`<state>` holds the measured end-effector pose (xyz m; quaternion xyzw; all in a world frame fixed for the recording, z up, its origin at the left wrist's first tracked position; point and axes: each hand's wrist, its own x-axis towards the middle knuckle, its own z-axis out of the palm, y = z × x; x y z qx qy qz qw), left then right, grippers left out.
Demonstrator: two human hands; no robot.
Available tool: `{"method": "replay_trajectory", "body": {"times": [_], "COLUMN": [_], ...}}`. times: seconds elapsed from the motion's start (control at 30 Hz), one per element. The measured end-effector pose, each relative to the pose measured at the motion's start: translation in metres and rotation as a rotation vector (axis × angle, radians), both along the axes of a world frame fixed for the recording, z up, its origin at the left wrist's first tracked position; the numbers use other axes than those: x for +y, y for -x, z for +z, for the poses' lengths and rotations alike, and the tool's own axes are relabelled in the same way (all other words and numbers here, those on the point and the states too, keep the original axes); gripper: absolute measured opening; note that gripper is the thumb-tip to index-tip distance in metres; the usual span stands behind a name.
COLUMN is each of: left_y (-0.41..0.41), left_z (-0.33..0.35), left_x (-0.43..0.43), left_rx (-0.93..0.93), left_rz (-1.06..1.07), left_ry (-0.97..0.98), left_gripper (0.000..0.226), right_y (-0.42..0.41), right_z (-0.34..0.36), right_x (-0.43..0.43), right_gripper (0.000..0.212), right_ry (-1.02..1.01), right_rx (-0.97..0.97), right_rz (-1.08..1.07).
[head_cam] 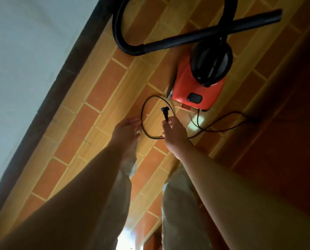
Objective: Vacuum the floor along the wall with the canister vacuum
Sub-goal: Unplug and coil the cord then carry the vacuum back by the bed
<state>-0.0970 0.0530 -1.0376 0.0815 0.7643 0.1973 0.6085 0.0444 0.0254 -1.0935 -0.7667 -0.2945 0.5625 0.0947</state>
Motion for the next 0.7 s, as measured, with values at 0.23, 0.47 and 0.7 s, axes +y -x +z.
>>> {"method": "replay_trajectory", "body": {"times": [0.23,0.47,0.7], "left_y": [0.023,0.024,0.026], "left_z": [-0.109,-0.163,-0.186], "left_x": [0.008,0.01,0.004], "left_rx": [0.047,0.033,0.014], "left_rz": [-0.212,-0.323,-0.356], "left_ry": [0.066,0.071,0.088], "left_gripper": [0.037,0.044,0.039], "right_y": [0.013,-0.004,-0.028], "right_z": [-0.103,-0.162,-0.191], "right_x": [-0.002,0.003,0.009], "right_gripper": [0.025,0.043,0.045], "right_ry": [-0.004,0.129,0.241], "right_rx": [-0.305,-0.51,-0.54], "right_rz": [0.275,0.433,0.515]}}
